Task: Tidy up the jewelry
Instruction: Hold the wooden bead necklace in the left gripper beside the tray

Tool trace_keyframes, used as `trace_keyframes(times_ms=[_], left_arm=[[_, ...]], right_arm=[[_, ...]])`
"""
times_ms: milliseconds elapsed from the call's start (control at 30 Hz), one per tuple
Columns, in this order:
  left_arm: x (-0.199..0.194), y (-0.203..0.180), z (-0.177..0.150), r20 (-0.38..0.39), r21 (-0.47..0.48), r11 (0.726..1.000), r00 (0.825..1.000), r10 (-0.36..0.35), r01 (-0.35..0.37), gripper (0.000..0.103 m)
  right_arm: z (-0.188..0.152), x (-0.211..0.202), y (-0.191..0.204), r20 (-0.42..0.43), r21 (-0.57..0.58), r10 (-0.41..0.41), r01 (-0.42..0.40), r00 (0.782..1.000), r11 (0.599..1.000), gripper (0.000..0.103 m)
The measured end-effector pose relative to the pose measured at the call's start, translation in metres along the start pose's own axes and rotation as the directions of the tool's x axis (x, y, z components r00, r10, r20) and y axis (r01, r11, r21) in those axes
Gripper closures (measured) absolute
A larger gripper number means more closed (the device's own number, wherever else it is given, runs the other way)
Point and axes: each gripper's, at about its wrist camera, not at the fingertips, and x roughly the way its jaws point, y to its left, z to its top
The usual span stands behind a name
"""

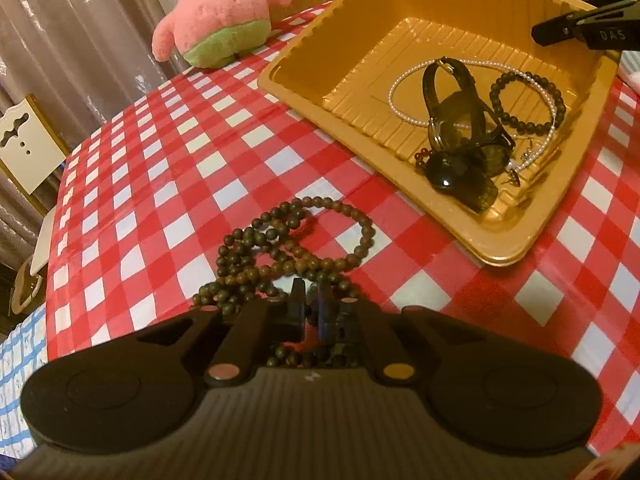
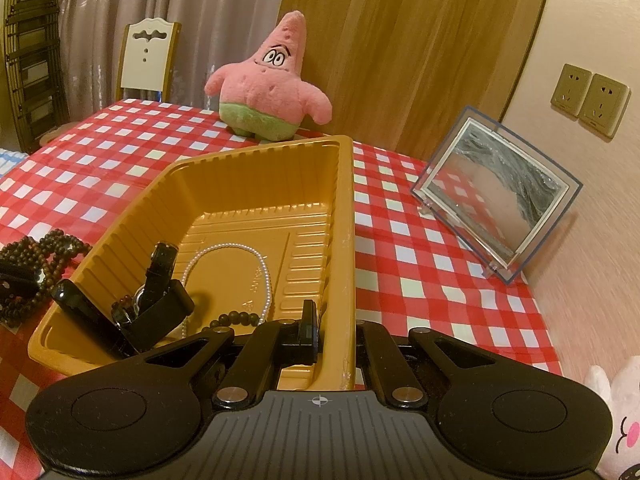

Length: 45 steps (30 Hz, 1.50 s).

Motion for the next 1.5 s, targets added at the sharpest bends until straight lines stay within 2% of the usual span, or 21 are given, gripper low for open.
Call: trace_keyframes(times_ms=[367, 467, 500, 733, 833, 967, 1500], left_arm=[[0.009, 0.010, 0.005, -0.008, -0.064, 0.997, 0.999, -0.045, 0.045, 0.096], [0.008, 0.009, 0.005, -0.004, -0.056, 0.998, 0.999, -0.041, 0.041, 0.097], [0.007, 0.007, 0.005, -0.002, -0.051, 0.998, 0.999, -0.034, 0.034, 0.102], [-0.011, 0.008, 0.005, 0.040, -0.076, 0.997, 0.999, -0.030, 0.033, 0.103], [-0.011, 0.009, 0.005, 0.028, -0.082, 0.996, 0.999, -0.033, 0.036, 0.102], [-0.004, 0.008, 0.004, 0.004, -0.081, 0.996, 1.000, -0.031, 0.031, 0.097], [0.010, 0.004, 0.008, -0.005, -0.047, 0.998, 0.999, -0.037, 0.036, 0.099]], right_arm=[[0.000, 0.000, 0.000, 0.000, 0.000, 0.000, 0.000, 1.000, 1.000, 0.100], [0.000, 0.000, 0.000, 0.000, -0.001, 0.000, 0.000, 1.000, 1.000, 0.100], [0.000, 0.000, 0.000, 0.000, -0.001, 0.000, 0.000, 1.000, 1.000, 0.100], [0.000, 0.000, 0.001, 0.000, -0.001, 0.000, 0.000, 1.000, 1.000, 0.100], [-0.001, 0.000, 0.001, 0.001, -0.001, 0.001, -0.001, 1.000, 1.000, 0.100], [-0.001, 0.000, 0.001, 0.001, -0.002, 0.001, -0.001, 1.000, 1.000, 0.100], [-0.001, 0.000, 0.001, 0.000, -0.002, 0.002, -0.002, 1.000, 1.000, 0.100]])
